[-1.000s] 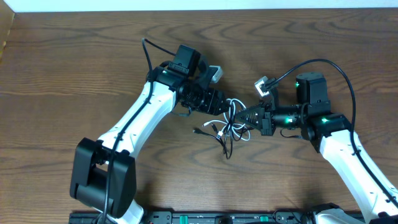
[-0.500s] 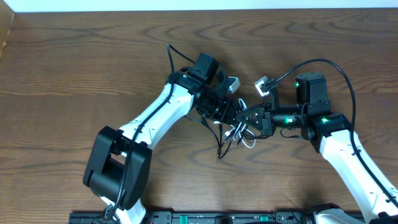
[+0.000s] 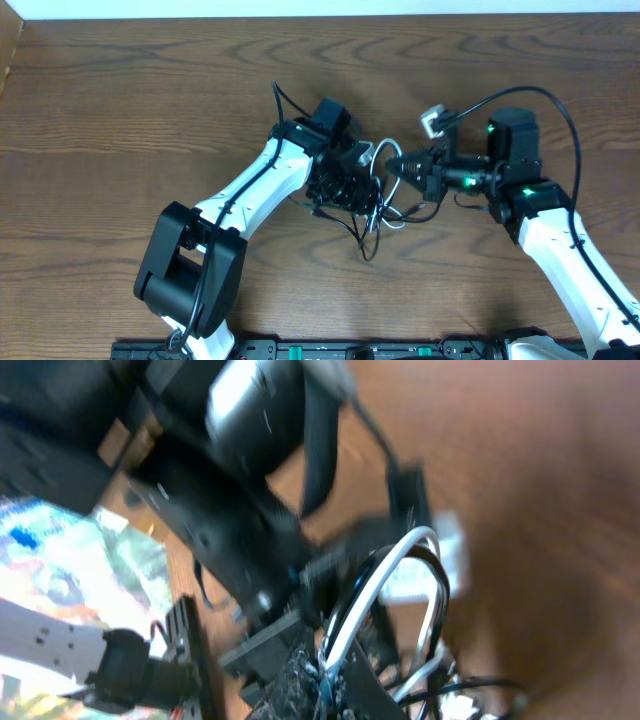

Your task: Untangle cables

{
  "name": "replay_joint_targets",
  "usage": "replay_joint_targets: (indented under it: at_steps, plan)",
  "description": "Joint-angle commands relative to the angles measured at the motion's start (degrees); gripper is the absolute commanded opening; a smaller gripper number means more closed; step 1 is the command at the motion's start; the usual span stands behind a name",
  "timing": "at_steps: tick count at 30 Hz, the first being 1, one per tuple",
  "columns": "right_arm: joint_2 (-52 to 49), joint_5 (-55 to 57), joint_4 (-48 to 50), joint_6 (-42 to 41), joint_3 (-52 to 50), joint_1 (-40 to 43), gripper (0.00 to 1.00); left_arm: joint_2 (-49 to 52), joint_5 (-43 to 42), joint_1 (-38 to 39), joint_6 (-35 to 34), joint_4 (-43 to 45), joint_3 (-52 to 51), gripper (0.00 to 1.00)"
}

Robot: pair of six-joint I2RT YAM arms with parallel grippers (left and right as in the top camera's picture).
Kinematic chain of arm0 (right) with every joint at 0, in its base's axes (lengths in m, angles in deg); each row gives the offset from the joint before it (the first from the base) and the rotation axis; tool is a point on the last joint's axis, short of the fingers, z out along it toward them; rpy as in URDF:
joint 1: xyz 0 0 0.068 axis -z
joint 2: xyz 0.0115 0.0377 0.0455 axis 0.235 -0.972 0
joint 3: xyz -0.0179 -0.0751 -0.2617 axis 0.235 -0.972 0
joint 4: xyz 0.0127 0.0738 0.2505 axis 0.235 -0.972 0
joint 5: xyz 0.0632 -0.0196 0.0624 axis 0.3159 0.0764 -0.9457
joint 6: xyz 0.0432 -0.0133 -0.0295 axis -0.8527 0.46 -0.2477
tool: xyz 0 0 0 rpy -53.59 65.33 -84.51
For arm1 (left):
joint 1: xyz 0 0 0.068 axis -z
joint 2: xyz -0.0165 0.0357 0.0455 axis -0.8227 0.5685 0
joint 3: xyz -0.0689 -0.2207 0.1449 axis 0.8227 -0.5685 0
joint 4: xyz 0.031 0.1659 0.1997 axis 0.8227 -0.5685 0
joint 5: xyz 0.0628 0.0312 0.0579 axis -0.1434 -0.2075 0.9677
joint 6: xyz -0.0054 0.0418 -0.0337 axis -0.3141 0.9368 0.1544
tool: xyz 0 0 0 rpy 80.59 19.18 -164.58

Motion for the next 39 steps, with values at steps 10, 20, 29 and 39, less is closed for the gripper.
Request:
replay_joint_targets:
  at_steps: [10,20,29,39]
  plan:
    - [-0.11,-3.78,18.45,-14.71,0.07,7.45,0.01,0.15,9.42,0.11,-0.46,-3.23,-2.82,0.6]
    - [-0.11,0.04,10.82,-16.37,0.07,20.35,0.01,-2.19,14.43,-3.48,-0.42,-5.31,-2.82,0.57]
    - [-0.11,30.12,-19.15,-14.67,0.07,21.66,0.01,-7.37,14.38,-10.1,-0.46,-5.01,-2.82,0.21]
    - [-0.11,36.79,-31.8,-10.75,0.07,21.4,0.03,-10.38,5.95,-12.52,-0.44,-2.86,-2.82,0.39]
